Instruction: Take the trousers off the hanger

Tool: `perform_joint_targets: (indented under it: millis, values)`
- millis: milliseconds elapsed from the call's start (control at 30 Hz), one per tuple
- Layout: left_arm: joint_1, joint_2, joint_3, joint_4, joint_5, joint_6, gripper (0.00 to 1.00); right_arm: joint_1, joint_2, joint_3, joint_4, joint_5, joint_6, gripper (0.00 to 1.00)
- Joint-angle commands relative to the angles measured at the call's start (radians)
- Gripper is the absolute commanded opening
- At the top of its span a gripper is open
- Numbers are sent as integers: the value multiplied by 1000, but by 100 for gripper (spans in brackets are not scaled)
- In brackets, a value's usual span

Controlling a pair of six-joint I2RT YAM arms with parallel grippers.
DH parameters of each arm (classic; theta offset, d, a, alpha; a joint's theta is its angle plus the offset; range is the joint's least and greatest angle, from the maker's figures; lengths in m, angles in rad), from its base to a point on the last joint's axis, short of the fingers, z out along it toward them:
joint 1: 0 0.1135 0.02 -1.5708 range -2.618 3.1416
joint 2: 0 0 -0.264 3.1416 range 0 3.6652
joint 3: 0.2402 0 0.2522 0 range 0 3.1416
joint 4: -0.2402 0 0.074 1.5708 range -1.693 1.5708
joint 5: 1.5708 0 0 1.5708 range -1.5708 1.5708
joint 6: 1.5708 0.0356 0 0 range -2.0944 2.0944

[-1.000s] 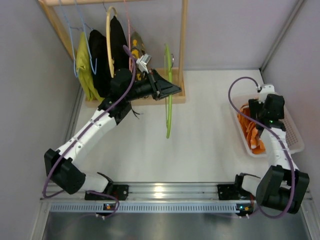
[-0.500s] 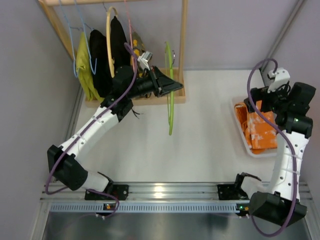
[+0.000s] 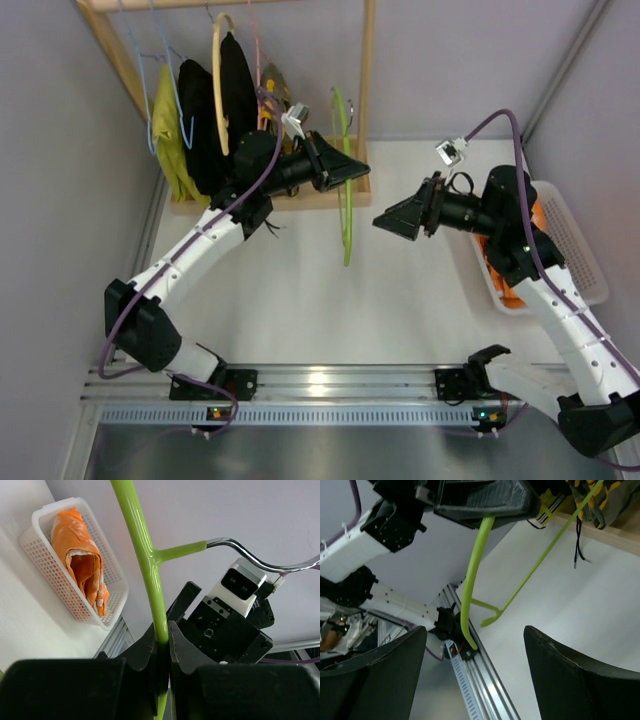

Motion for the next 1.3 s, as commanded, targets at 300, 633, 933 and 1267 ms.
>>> perform_joint_targets:
  millis: [300, 633, 933, 1267]
  values:
    - [2, 1, 65, 110, -26, 8, 0, 267, 131, 74, 150, 307, 30, 62]
    - [2, 7, 78, 110, -29, 7, 0, 345, 201, 111, 172, 328, -2, 34]
    - [20, -25, 29, 100, -29, 35, 15, 334, 148, 117, 173, 330, 3, 0]
    - [42, -122, -26, 44, -11, 122, 70, 294, 102, 123, 54, 481, -37, 0]
